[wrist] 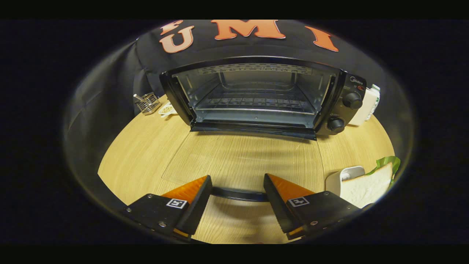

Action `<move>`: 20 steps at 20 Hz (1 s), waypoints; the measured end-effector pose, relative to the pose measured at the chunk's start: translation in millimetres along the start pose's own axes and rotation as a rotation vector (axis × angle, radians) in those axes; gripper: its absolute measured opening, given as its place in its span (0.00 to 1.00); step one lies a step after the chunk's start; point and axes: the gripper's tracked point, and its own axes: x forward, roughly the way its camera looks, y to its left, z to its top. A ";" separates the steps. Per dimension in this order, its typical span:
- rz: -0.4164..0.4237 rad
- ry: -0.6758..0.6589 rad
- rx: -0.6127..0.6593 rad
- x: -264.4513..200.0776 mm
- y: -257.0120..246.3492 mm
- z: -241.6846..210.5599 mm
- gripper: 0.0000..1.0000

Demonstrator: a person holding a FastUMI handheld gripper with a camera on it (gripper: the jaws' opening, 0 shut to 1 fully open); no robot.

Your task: Open the toaster oven, put the food inside, and close the toaster oven door.

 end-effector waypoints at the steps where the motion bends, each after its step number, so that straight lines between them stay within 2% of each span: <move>1: 0.004 0.002 -0.002 -2.7 0.1 -0.1 0.85; 5: 0.014 -0.011 0.052 -25.6 -13.3 1.6 0.84; 10: 0.002 -0.112 -0.038 -77.0 -49.3 20.9 0.87; 12: -0.018 -0.137 -0.052 -96.9 -71.5 25.0 0.90; 16: -0.058 -0.146 0.005 -127.3 -126.4 29.2 0.97; 20: -0.137 -0.126 0.029 -134.2 -191.3 21.0 0.98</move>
